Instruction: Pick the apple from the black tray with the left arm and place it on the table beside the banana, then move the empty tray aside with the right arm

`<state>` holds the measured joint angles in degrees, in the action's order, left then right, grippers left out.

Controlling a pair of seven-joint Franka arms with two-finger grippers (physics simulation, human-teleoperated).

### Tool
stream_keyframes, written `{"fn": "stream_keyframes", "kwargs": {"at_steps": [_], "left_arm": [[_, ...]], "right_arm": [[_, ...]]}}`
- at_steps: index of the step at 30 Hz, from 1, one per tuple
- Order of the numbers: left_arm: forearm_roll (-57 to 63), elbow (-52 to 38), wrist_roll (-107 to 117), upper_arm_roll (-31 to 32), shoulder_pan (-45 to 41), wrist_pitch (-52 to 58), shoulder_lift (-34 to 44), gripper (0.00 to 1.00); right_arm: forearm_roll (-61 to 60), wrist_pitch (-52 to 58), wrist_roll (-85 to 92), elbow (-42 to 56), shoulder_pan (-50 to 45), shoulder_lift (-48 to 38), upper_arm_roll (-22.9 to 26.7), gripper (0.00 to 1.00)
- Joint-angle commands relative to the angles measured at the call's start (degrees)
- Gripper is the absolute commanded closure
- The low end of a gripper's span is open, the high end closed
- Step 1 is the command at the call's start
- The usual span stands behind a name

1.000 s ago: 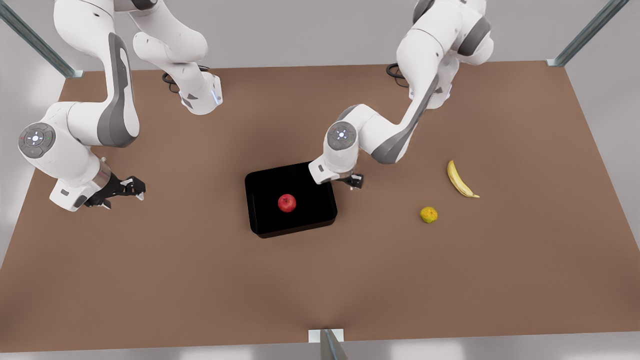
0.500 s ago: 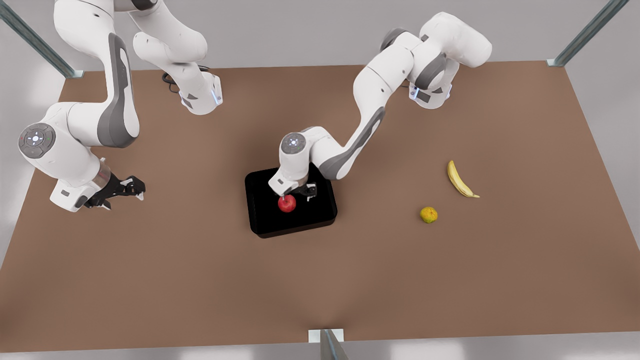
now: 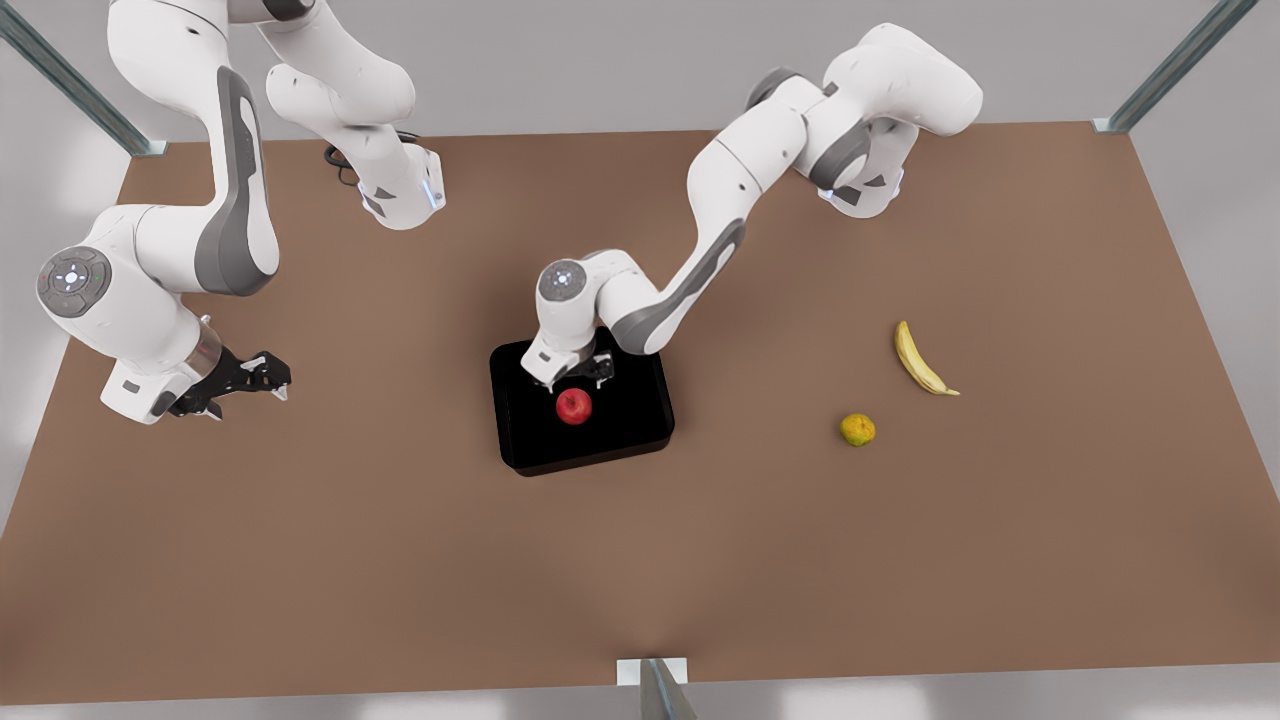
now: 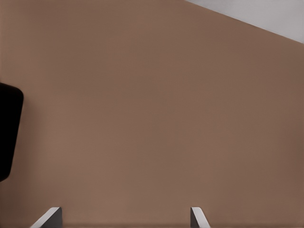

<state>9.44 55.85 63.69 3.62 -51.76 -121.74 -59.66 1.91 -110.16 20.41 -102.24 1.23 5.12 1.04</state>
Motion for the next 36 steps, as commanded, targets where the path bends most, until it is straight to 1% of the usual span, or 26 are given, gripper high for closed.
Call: {"fn": "stream_keyframes", "kwargs": {"at_steps": [1,7,13,17,21,22,23,24,26,28,29,31,32,33,35,36], "left_arm": [[0.23,-0.04,8.21,-0.28,-0.01,-2.8,-0.54,0.0],[2.34,-0.13,8.47,-0.81,-1.15,-6.4,-3.36,0.0],[2.34,-0.13,8.03,-2.65,-1.33,-8.07,-3.89,0.0],[2.34,-1.89,8.12,-3.0,-1.33,-9.39,-5.56,0.0],[2.42,-1.8,8.21,-3.36,-1.33,-10.36,-6.0,0.0],[2.34,-1.8,8.29,-3.36,-1.33,-10.27,-6.0,0.04],[2.34,-1.8,8.21,-3.27,-1.33,-10.18,-6.0,0.27],[2.34,-1.8,8.29,-3.27,-1.33,-10.01,-6.0,0.3],[2.34,-1.71,8.21,-3.18,-1.42,-9.74,-5.91,0.3],[4.36,-1.45,7.94,-2.92,-1.5,-5.88,-5.03,0.28],[4.27,-1.36,6.01,-2.83,-1.94,-1.14,-3.54,0.28],[4.36,0.05,4.52,-2.83,-2.03,2.82,-0.9,0.28],[3.74,0.14,1.71,-2.74,-1.77,6.95,1.65,0.28],[3.57,2.06,0.3,-2.74,-1.15,9.59,4.9,0.28],[1.46,18.31,-10.06,-2.65,2.45,9.07,18.16,0.28],[0.23,28.51,-19.11,-2.74,5.7,8.45,26.51,0.28]], "right_arm": [[-0.06,0.03,0.6,0.02,0.0,-0.02,0.01,0.0],[-0.06,0.03,0.6,0.02,0.0,-0.02,0.01,0.0],[-0.06,0.03,0.6,0.11,0.0,-0.02,0.01,0.0],[-0.06,0.03,0.6,0.11,0.0,-0.02,0.01,0.0],[-0.06,0.03,0.6,0.11,0.0,-0.02,0.01,0.0],[-0.06,0.03,0.6,0.11,0.0,-0.02,0.01,0.0],[-0.06,0.03,0.6,0.11,0.0,-0.02,0.01,0.0],[-0.06,0.03,0.6,0.11,0.0,-0.02,0.01,0.0],[-0.06,0.03,0.6,0.64,0.0,0.42,0.01,0.0],[-0.06,0.03,0.6,0.64,0.0,0.59,0.01,0.0],[-0.06,0.03,0.6,0.64,0.0,0.59,0.01,0.0],[-0.06,0.03,0.6,0.64,0.0,0.42,0.01,0.0],[-0.06,0.03,0.6,0.64,0.0,0.59,0.01,0.0],[0.03,0.03,0.51,0.64,-0.18,0.77,-0.08,0.0],[-0.15,1.61,-0.1,2.04,-1.58,0.42,-0.25,0.0],[-0.24,6.0,-0.81,5.12,-2.29,0.59,-2.62,0.0]]}}
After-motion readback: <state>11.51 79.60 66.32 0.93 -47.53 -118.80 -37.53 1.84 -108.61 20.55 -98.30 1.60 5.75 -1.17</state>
